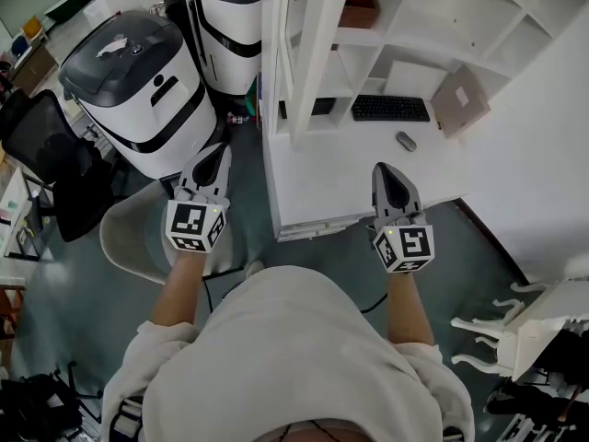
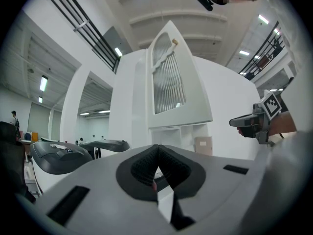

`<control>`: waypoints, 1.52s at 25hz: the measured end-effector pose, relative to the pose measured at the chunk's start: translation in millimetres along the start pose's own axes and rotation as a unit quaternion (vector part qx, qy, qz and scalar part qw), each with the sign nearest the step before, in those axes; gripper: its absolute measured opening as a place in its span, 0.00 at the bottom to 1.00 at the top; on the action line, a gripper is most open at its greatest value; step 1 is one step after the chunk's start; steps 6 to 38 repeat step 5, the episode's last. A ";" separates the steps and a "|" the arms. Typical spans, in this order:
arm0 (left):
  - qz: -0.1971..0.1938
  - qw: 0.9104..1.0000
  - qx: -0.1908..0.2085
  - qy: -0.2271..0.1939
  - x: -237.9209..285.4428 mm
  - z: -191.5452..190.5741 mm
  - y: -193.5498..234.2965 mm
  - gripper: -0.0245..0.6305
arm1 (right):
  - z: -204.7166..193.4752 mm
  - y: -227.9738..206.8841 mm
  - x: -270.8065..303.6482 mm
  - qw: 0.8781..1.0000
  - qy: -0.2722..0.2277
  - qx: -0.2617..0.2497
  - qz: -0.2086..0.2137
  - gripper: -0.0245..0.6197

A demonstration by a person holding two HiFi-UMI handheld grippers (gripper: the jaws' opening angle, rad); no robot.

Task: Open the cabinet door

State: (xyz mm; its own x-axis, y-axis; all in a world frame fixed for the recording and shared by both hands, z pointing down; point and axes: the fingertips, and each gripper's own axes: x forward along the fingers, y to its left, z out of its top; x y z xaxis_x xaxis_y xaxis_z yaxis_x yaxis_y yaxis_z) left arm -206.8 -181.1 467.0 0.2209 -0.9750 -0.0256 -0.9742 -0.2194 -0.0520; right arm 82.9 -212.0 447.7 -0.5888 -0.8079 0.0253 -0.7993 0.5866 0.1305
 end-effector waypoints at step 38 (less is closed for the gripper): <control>0.001 1.000 0.000 0.001 -2.8 -1.2 0.0 0.04 | -1.5 0.4 -1.4 1.000 0.001 0.001 -0.001 0.04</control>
